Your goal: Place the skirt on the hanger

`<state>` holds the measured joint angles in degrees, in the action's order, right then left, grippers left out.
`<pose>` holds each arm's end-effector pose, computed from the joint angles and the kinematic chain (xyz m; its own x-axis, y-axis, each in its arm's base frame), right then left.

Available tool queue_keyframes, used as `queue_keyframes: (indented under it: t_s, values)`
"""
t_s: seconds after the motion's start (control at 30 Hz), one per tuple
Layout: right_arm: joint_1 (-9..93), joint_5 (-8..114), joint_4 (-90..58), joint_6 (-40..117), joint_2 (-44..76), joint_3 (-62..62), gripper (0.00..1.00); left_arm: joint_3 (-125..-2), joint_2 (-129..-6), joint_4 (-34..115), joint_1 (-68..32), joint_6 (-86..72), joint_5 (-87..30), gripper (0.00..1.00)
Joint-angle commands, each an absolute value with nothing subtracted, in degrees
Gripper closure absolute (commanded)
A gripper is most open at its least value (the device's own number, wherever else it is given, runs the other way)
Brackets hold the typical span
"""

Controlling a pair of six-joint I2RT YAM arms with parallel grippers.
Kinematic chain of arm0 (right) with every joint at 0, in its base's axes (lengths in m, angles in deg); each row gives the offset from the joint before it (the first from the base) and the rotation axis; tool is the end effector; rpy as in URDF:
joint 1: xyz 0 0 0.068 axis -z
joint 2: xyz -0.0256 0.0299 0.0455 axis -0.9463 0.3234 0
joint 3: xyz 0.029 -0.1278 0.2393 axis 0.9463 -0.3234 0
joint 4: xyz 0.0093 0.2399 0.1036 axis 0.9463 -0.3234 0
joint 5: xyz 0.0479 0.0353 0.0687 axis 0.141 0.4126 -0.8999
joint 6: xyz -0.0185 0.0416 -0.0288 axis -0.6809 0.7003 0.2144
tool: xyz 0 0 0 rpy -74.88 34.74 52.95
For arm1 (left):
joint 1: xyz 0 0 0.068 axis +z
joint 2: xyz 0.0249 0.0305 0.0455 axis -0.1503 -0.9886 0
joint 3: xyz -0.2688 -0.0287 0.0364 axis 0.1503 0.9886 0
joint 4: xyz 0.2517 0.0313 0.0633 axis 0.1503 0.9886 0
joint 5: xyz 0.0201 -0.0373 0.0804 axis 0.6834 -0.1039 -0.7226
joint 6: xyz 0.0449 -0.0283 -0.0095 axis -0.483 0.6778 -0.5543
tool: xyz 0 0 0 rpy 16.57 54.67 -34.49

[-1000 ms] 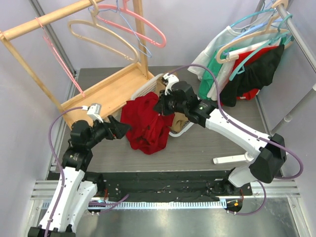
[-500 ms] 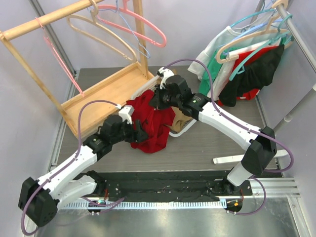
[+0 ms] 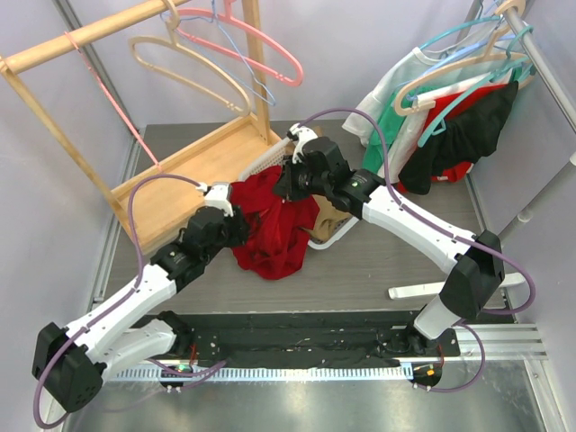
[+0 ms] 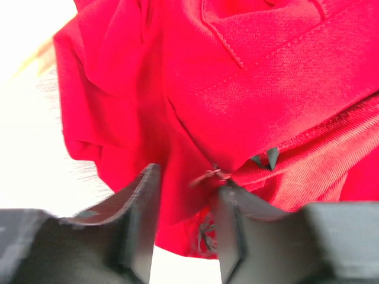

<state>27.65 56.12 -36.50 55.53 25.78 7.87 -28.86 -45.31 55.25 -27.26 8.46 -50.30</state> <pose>0.2669 0.2569 0.3531 -0.6169 -0.0240 -0.7867 -0.5296 0.7520 0.3923 0.1751 -0.1163 0.2656 -0.5202 -0.1641 -0.8381 0.1874 0.9355 -0.2995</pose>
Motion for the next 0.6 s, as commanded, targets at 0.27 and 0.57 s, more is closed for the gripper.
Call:
queue_keyframes:
  t_s: [0.27,0.57]
  values:
    - [27.8,54.4,-37.7,53.6,23.9,7.2,0.53,-33.8,-49.0,48.8,-27.3,4.1,-52.8,1.00]
    - [27.8,53.0,-40.5,49.4,19.6,0.3,0.30,-40.4,-47.4,55.5,-27.3,2.6,-54.4,1.00]
